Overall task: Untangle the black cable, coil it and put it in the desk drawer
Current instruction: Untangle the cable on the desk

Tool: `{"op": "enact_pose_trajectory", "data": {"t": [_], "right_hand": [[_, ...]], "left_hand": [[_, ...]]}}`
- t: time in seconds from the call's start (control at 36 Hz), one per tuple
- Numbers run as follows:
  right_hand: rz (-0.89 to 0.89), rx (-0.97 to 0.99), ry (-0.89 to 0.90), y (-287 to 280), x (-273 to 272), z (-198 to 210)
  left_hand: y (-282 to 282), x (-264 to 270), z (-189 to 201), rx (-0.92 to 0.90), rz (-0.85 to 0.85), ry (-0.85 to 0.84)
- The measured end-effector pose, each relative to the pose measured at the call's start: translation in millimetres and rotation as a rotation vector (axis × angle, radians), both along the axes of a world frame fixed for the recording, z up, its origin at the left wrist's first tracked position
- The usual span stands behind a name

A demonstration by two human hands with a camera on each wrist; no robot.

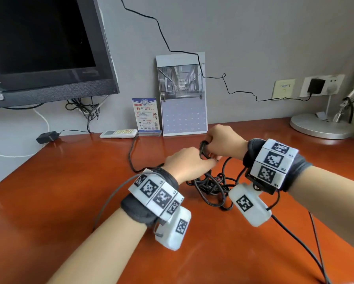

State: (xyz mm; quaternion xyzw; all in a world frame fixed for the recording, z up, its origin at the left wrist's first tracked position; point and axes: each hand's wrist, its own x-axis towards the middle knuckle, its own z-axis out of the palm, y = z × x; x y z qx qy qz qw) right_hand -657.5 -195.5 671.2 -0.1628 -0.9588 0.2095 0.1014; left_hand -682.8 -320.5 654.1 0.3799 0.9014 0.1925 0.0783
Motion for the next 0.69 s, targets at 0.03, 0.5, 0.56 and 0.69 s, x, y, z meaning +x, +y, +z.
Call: {"op": "enact_pose_trajectory", "data": {"t": [0.03,0.5,0.56,0.69], "right_hand": [[0.008,-0.011,0.007,1,2,1],[0.265,-0.599,-0.051,12,25,10],[0.251,-0.547,-0.092,10,23,13],[0.278,-0.296,-0.236,15,21,32]], "left_hand": [[2,0,-2,0.045,0.011,-0.029],[-1,-4,-13,0.061,0.154,0.131],[-1,-4,-14,0.035,0.163,0.15],[-7,-5,-17,-0.006,0.149,0.146]]}}
